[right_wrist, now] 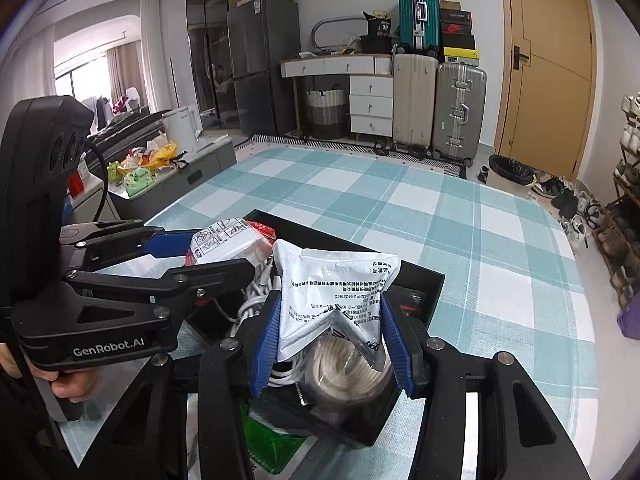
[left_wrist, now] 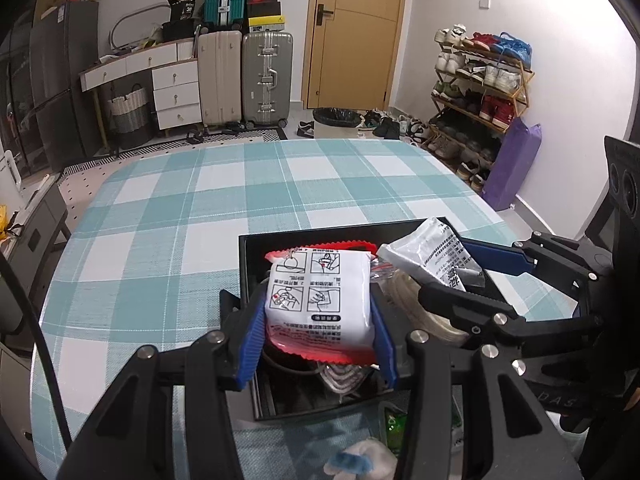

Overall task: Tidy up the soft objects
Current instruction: 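Carry the packet and pouch over the black box and lower them in, then open both tools and withdraw them from the box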

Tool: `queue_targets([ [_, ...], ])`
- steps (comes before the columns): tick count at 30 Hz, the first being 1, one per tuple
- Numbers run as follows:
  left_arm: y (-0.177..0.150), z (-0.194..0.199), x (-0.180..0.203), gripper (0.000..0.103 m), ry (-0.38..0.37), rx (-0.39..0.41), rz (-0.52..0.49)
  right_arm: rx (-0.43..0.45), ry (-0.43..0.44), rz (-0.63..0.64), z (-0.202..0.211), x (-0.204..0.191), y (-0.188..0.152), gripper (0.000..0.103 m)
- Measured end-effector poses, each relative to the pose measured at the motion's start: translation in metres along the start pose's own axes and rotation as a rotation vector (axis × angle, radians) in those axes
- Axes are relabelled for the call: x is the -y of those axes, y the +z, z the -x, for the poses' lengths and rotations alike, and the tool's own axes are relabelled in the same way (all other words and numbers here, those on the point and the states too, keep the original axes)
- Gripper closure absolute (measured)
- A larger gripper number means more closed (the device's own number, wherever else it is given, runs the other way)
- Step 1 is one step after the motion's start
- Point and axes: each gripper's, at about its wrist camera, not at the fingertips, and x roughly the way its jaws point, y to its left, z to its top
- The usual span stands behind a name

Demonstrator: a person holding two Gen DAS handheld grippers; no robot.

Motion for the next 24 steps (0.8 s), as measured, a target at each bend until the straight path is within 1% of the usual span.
queue_targets([
  [8, 0.0, -0.012, 0.001, 0.056, 0.023, -0.012, -0.041, -0.049, -0.055, 0.035, -0.021, 0.001, -0.002, 0.055],
  [10, -0.001, -0.014, 0.004, 0.056, 0.025, -0.011, -0.054, -0.053, -0.053, 0.032, -0.024, 0.002, -0.003, 0.054],
  [12, 0.0, -0.015, 0.004, 0.055, 0.027, -0.015, -0.058, -0.046, -0.05, 0.031, -0.023, 0.003, -0.002, 0.051],
  [14, 0.001, -0.014, 0.003, 0.054, 0.02, -0.021, -0.053, -0.037, -0.056, 0.031, -0.021, 0.004, -0.002, 0.047],
  [15, 0.001, -0.013, 0.002, 0.052, 0.014, -0.024, -0.049, -0.028, -0.052, 0.03, -0.019, 0.005, -0.002, 0.041],
  [16, 0.0, -0.012, 0.002, 0.051, 0.012, -0.026, -0.047, -0.017, -0.047, 0.03, -0.015, 0.005, -0.003, 0.033],
  [17, 0.0, -0.011, 0.001, 0.049, 0.001, -0.029, -0.046, -0.003, -0.043, 0.032, -0.011, 0.005, -0.003, 0.029],
  [18, -0.001, -0.009, 0.001, 0.045, -0.014, -0.035, -0.046, 0.01, -0.05, 0.035, -0.007, 0.005, -0.003, 0.018],
  [19, -0.001, -0.007, 0.002, 0.044, -0.022, -0.037, -0.048, 0.028, -0.065, 0.038, -0.002, 0.004, -0.004, 0.012],
  [21, -0.004, -0.001, 0.005, 0.035, -0.036, -0.033, -0.062, 0.043, -0.08, 0.043, 0.006, 0.005, -0.006, 0.01],
  [22, -0.005, 0.002, 0.006, 0.032, -0.039, -0.029, -0.068, 0.041, -0.085, 0.04, 0.009, 0.006, -0.009, 0.008],
  [24, -0.007, 0.01, 0.009, 0.019, -0.048, -0.018, -0.079, 0.039, -0.095, 0.026, 0.016, 0.008, -0.013, 0.003],
])
